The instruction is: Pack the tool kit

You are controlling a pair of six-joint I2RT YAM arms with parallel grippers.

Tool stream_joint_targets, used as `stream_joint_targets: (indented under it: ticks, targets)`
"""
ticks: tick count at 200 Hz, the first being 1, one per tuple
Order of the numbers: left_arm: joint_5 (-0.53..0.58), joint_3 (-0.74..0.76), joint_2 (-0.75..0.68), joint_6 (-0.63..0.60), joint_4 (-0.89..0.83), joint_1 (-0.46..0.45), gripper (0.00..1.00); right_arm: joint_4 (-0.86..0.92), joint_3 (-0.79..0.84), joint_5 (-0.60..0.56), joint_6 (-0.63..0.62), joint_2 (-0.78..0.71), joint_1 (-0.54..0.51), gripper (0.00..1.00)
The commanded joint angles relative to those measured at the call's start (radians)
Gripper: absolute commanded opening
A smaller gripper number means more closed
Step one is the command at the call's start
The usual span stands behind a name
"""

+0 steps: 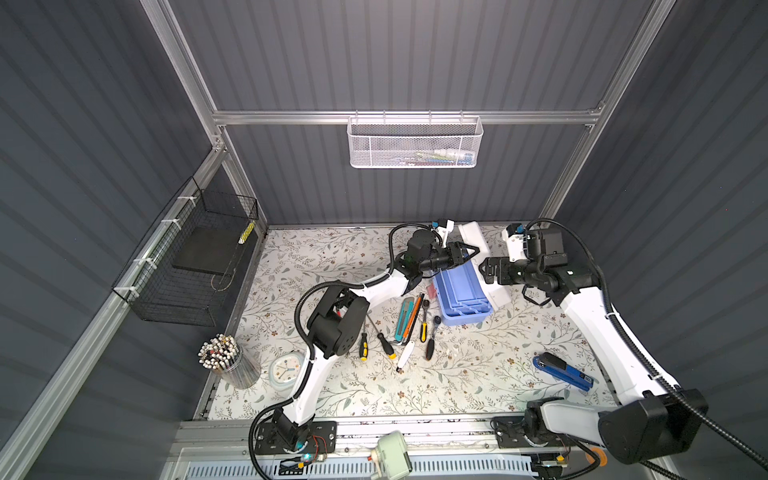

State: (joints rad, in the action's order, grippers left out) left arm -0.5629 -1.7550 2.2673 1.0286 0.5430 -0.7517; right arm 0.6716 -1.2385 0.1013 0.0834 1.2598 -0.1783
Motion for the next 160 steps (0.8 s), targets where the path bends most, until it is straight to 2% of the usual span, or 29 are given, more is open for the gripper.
stream_joint_targets:
  ticks: [1,82,160]
  targets:
    - [-0.028,-0.042,0.021,-0.009,0.009,-0.004,0.41,0.044,-0.01,-0.07,-0.041,0.004,-0.027,0.99]
    - [-0.034,-0.047,0.02,-0.012,0.003,-0.004,0.41,0.074,-0.064,-0.236,-0.083,0.111,-0.105,0.99]
    - [-0.041,-0.038,0.012,-0.01,0.002,0.0,0.43,0.055,-0.058,-0.303,-0.102,0.128,-0.101,0.99]
